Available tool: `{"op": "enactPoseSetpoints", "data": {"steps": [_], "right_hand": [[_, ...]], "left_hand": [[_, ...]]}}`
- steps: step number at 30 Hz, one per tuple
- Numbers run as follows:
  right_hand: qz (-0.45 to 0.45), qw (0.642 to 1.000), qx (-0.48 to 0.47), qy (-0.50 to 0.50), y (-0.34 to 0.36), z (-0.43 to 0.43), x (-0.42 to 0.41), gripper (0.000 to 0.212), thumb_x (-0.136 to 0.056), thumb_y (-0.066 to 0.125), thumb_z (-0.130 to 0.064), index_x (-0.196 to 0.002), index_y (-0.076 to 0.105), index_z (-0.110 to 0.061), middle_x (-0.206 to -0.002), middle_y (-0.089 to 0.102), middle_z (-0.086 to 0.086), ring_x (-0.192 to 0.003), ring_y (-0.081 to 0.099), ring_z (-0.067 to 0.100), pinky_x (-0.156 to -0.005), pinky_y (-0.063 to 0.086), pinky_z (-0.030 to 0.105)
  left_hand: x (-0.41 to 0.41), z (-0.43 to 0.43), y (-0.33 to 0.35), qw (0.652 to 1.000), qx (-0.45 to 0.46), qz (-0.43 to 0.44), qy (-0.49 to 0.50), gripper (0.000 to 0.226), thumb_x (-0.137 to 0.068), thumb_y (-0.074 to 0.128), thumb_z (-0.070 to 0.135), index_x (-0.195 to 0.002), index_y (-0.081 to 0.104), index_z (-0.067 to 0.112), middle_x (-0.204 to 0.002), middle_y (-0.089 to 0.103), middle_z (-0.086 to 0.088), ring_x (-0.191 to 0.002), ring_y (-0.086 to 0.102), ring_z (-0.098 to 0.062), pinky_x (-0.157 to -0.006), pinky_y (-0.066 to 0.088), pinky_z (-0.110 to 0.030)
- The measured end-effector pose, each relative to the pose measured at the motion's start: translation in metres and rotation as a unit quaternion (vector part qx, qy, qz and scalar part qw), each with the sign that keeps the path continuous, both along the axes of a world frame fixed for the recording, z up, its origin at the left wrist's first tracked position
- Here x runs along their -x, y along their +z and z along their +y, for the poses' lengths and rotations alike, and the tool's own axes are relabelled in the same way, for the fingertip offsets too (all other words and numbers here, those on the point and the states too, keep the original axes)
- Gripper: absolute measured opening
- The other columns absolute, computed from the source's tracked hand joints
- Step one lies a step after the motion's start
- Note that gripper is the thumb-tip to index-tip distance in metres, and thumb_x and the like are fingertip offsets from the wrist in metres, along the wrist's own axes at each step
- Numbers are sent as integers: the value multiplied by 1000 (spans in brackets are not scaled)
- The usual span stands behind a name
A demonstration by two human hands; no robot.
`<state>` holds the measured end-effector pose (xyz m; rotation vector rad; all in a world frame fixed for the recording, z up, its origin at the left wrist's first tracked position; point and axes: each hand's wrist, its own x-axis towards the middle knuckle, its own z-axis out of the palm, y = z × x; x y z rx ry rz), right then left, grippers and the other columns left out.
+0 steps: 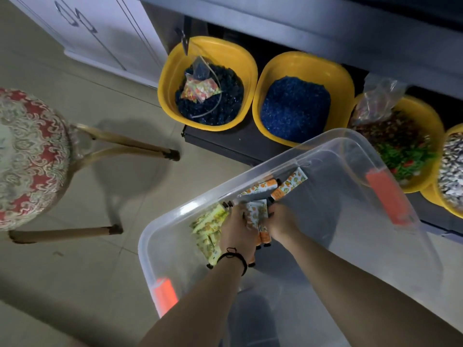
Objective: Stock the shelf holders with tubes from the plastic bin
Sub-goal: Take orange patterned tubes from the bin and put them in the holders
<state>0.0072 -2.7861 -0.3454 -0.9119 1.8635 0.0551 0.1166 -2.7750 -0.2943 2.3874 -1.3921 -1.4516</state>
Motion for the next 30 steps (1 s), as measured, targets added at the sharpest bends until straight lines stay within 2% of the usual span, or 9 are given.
{"op": "enactPoseSetpoints", "data": {"steps": [3, 5, 8, 11, 13, 17, 19, 23, 30], "right_hand": [[-2, 1000, -3, -10, 9, 1, -1, 34, -87, 58, -12, -60, 40, -21, -61, 48, -1, -54, 47, 16, -46, 33, 27], [-17, 999, 17, -22, 18, 4, 2, 23, -86, 60, -17, -69, 47, -24, -72, 60, 1, -65, 60, 20, -52, 48, 33], [-60, 997, 47, -28, 39, 4, 12, 16, -85, 58, -13, -86, 52, -28, -79, 63, -5, -77, 64, 21, -66, 54, 38], [-80, 995, 62, -18, 72, 1, 26, 33, -86, 55, -3, -108, 50, -27, -78, 59, -6, -70, 58, 12, -56, 44, 27], [-70, 994, 77, -16, 95, -2, 36, 37, -83, 55, 0, -114, 55, -21, -74, 56, 2, -65, 54, 16, -56, 41, 29], [-48, 992, 118, 9, 164, -12, 49, 21, -84, 62, -9, -104, 58, -16, -80, 63, 10, -81, 62, 28, -73, 49, 39], [-56, 986, 154, 18, 207, -17, 51, 28, -87, 63, -13, -115, 58, -11, -95, 69, 12, -88, 65, 23, -76, 50, 35], [-56, 969, 237, 47, 298, -24, 52, 28, -92, 60, -20, -119, 58, -15, -106, 68, 5, -95, 65, 15, -72, 46, 19], [-30, 934, 354, 26, 482, -52, 55, 25, -90, 62, -22, -112, 65, -13, -100, 71, 5, -94, 67, 18, -85, 50, 32]], "left_hand": [[-2, -2, 4, 998, -14, 41, -47, 17, -82, 51, 16, -84, 61, 29, -94, 63, -7, -52, 55, -1, -35, 37, -12], [-5, -6, 13, 996, -20, 62, -66, 12, -87, 52, 15, -92, 64, 16, -96, 62, -11, -46, 50, -1, -32, 34, -9], [-8, -11, 31, 993, 1, 84, -88, 9, -91, 54, 19, -89, 62, 18, -91, 56, -3, -51, 50, 1, -43, 41, -5], [-11, -17, 55, 989, 17, 92, -118, 16, -91, 56, 23, -97, 68, 15, -98, 63, -2, -77, 59, -11, -59, 44, -11], [-14, -23, 78, 986, 5, 106, -126, 21, -92, 55, 25, -105, 66, 13, -94, 64, 1, -78, 57, -11, -67, 43, -22], [-20, -37, 137, 978, 40, 119, -167, 31, -95, 53, 28, -122, 59, 16, -105, 62, 5, -90, 56, -9, -70, 39, -15], [-20, -43, 174, 975, 54, 129, -172, 31, -94, 55, 27, -123, 59, 18, -107, 64, 2, -89, 56, -8, -70, 39, -13], [-19, -56, 262, 964, 94, 151, -197, 18, -93, 57, 27, -111, 58, 27, -93, 60, 9, -90, 60, -9, -72, 45, -14], [-31, -95, 438, 921, 256, 168, -242, 13, -86, 68, 23, -97, 65, 27, -84, 67, 14, -77, 62, 2, -74, 47, -18]]}}
